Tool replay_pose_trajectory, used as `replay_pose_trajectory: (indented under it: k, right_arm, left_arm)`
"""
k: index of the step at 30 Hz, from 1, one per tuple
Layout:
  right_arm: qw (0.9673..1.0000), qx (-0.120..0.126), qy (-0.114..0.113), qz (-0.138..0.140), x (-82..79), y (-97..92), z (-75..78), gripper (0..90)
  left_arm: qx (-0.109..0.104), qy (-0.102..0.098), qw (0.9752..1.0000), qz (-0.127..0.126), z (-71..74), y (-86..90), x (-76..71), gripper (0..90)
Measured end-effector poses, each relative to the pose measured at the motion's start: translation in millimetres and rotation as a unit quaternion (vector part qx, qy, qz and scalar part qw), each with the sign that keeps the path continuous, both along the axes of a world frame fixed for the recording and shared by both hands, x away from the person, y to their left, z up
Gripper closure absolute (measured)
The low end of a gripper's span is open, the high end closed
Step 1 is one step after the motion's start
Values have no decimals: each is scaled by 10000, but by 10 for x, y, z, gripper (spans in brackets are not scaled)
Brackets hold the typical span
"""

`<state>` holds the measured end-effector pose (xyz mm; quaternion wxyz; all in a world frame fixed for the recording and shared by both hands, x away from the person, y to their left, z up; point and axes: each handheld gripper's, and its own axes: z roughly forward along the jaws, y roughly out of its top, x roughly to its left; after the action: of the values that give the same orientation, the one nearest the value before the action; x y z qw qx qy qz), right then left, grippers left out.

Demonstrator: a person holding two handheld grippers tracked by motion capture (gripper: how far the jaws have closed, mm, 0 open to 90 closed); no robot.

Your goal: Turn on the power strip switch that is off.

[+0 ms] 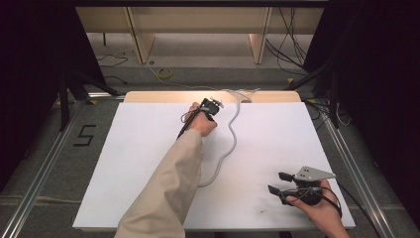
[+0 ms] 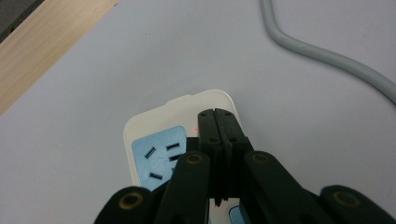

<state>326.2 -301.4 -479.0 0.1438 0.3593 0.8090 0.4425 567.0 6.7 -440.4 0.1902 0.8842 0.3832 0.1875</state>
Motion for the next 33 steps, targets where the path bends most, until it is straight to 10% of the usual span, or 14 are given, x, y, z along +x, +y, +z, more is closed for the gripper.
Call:
replay_pose_trajectory:
  k: [33]
  right_arm:
    - [10000,-23,2,9,4,-2,-4,337]
  left_arm:
    - [142,-2,9999,2,-8,-36,-9,900]
